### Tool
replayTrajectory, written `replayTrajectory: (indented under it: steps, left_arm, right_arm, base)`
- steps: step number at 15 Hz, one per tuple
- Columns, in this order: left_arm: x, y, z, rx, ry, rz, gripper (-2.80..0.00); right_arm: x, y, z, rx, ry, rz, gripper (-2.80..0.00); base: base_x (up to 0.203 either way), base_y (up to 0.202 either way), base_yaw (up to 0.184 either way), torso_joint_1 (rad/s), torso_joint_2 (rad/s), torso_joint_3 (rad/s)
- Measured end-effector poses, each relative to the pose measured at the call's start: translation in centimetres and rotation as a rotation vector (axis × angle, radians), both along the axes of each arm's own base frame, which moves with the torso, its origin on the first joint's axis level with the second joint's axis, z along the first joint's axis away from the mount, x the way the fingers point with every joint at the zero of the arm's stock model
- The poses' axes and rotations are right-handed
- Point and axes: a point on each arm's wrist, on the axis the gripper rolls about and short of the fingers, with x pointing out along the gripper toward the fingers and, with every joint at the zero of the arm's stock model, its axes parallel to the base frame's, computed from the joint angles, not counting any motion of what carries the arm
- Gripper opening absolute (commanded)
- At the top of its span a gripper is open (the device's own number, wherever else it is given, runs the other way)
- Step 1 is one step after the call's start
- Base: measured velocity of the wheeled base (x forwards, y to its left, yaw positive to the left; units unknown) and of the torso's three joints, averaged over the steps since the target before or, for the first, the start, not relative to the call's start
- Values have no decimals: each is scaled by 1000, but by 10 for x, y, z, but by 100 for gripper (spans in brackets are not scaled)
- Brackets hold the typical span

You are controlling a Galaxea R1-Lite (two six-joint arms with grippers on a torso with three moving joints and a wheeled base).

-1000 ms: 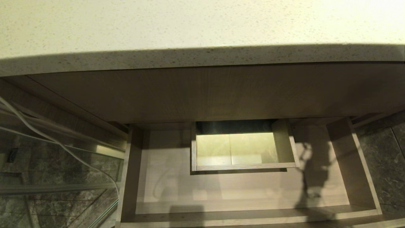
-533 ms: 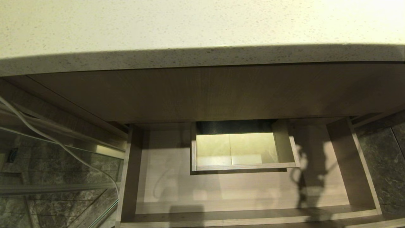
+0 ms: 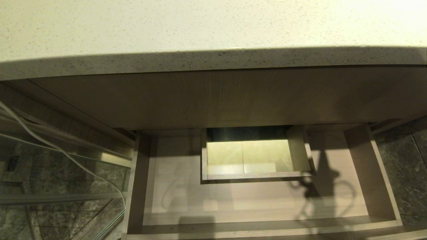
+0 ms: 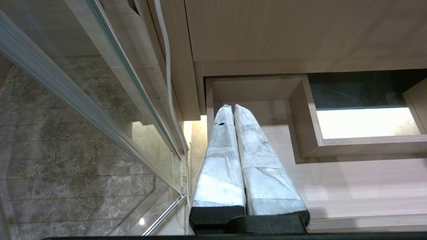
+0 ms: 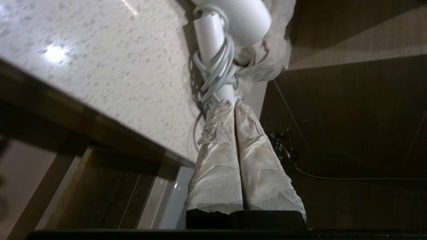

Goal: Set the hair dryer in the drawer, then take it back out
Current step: Close the drawer

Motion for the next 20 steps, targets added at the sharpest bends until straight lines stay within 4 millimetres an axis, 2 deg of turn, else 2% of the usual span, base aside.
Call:
replayTrajectory:
  steps: [4, 6, 9, 12, 14, 17, 20]
  left_arm:
    - [0, 0, 0, 0, -1, 0, -280]
    - [0, 0, 0, 0, 0, 0, -280]
    - [0, 0, 0, 0, -1, 0, -280]
    - [0, 0, 0, 0, 0, 0, -280]
    - [0, 0, 0, 0, 0, 0, -280]
    - [0, 0, 0, 0, 0, 0, -280]
    - [0, 0, 0, 0, 0, 0, -280]
  right_arm:
    - [-29, 13, -42, 60, 312, -160, -280]
    - [-32, 11, -69, 142, 545, -321, -280]
    - [-24, 0, -102, 246, 892, -551, -280]
    - [-3, -18, -119, 338, 1123, -758, -280]
    - [20, -33, -131, 463, 1238, -844, -280]
    - [60, -59, -149, 618, 1360, -910, -280]
    - [94, -84, -173, 676, 1508, -930, -280]
  base:
    - [0, 0, 0, 0, 0, 0]
    - [0, 0, 0, 0, 0, 0]
    - [0, 0, 0, 0, 0, 0]
    - [0, 0, 0, 0, 0, 0]
    - [0, 0, 0, 0, 0, 0]
    - [0, 0, 0, 0, 0, 0]
    - [0, 0, 0, 0, 0, 0]
